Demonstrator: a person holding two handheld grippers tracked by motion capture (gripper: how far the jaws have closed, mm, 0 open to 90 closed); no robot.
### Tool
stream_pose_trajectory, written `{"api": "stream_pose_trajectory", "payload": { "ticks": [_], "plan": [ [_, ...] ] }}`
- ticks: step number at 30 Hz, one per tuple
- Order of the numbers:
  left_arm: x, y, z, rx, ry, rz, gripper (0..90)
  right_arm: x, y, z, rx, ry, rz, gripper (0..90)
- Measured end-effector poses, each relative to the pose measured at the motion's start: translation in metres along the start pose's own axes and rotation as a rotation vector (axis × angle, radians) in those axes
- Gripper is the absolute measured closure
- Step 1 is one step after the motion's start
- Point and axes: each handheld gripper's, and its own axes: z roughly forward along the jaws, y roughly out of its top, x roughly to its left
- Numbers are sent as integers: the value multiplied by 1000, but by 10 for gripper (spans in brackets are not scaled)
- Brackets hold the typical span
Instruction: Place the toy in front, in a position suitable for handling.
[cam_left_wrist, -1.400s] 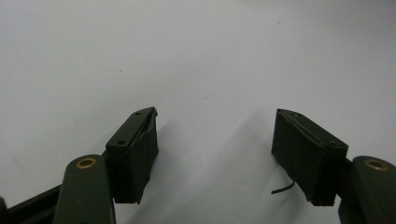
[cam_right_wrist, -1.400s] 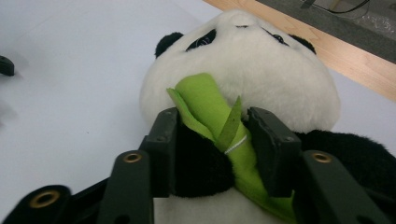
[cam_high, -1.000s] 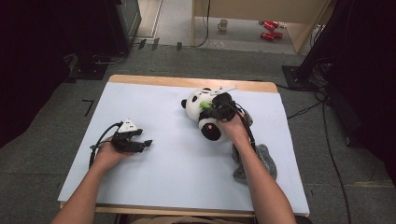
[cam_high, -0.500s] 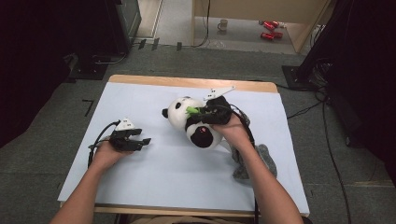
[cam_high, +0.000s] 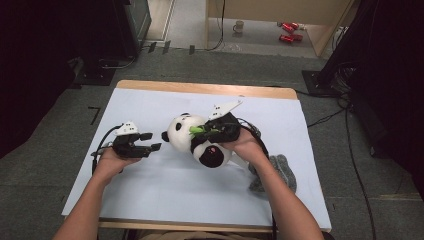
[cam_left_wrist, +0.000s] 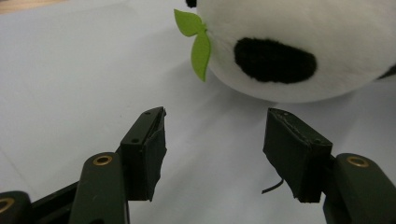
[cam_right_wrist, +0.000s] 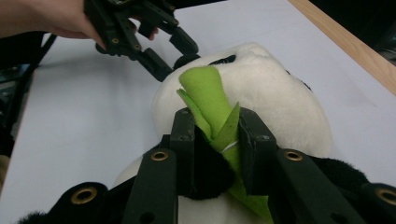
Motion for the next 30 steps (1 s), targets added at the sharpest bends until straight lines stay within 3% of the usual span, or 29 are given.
{"api": "stream_pose_trajectory", "payload": {
  "ticks": [8,14,16,21,26,30],
  "plan": [
    [7,1,-7,-23,29,-31,413,10,1,3,-12,73,-55,712],
    [7,0,-4,-6,33,-28,412,7,-7,12,61,87,-44,701],
    [7,0,-4,-3,33,-25,412,6,-10,13,64,94,-37,693],
    [7,1,-3,-8,35,-28,421,1,-16,10,42,106,6,683],
    [7,2,-3,-11,39,-26,427,6,-15,10,41,130,-15,697],
    [9,1,-3,-1,47,-30,429,9,-11,9,3,152,-23,697]
  ]
}}
